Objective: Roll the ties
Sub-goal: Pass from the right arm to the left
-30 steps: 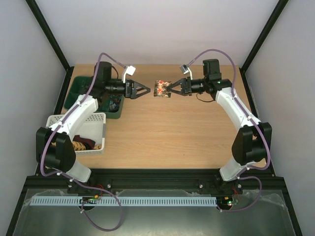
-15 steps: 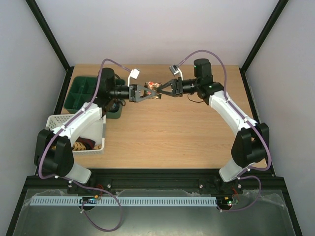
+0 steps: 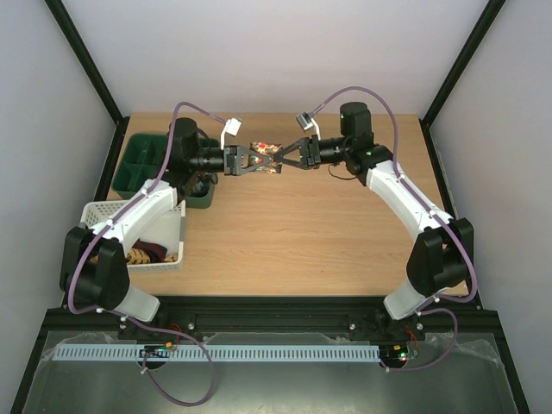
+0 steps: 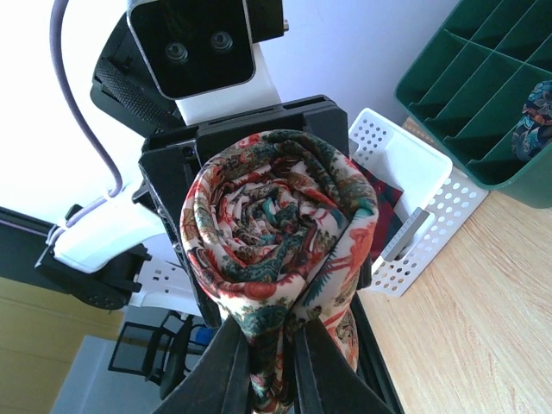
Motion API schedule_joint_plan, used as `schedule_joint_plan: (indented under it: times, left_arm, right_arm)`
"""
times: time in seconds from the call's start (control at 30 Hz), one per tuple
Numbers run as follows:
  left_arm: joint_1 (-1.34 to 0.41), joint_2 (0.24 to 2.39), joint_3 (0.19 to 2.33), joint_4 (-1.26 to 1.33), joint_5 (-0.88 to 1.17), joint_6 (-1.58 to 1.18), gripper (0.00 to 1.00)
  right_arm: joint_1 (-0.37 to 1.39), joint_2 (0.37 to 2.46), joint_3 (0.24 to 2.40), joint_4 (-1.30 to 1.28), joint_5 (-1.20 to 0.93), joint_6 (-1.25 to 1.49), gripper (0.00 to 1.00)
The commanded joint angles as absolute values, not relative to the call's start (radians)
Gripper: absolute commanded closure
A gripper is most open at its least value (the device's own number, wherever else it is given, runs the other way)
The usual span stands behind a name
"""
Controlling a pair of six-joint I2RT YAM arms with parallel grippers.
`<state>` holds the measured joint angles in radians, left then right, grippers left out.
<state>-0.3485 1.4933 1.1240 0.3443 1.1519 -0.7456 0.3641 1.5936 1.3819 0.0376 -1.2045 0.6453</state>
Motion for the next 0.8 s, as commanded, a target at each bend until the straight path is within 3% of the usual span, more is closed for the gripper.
schedule_joint_plan:
  times: [0.0,0.03,0.1,0.13,0.47,0.77]
  left_arm:
    - [-0.356,1.468,1.144,0.356,1.165,-0.727,0.51]
    - [-0.357,1.467,1.145,0.357,1.165,-0.726,0.48]
    - [-0.364,1.465,1.151,0.339,1.156,-0.71,0.27]
    - [-0.367,1.466,1.158,0.319,1.149,-0.693,0.24]
    - [-0.374,1.484,1.166,0.314,1.158,-0.694,0.42]
    - [-0.356,1.464,1.126,0.391,1.161,-0.745,0.39]
  right_arm:
    - [0.382,1.57,1.366,0.051,-1.215,0.659,0.99]
    - [0.382,1.572,1.366,0.051,-1.216,0.659,0.99]
    - [0.383,1.572,1.371,0.053,-1.216,0.66,0.99]
    - [0.385,1.572,1.372,0.055,-1.216,0.66,0.99]
    - [0.39,1.569,1.369,0.034,-1.214,0.642,0.99]
    - [0.39,1.566,1.368,0.006,-1.214,0.607,0.99]
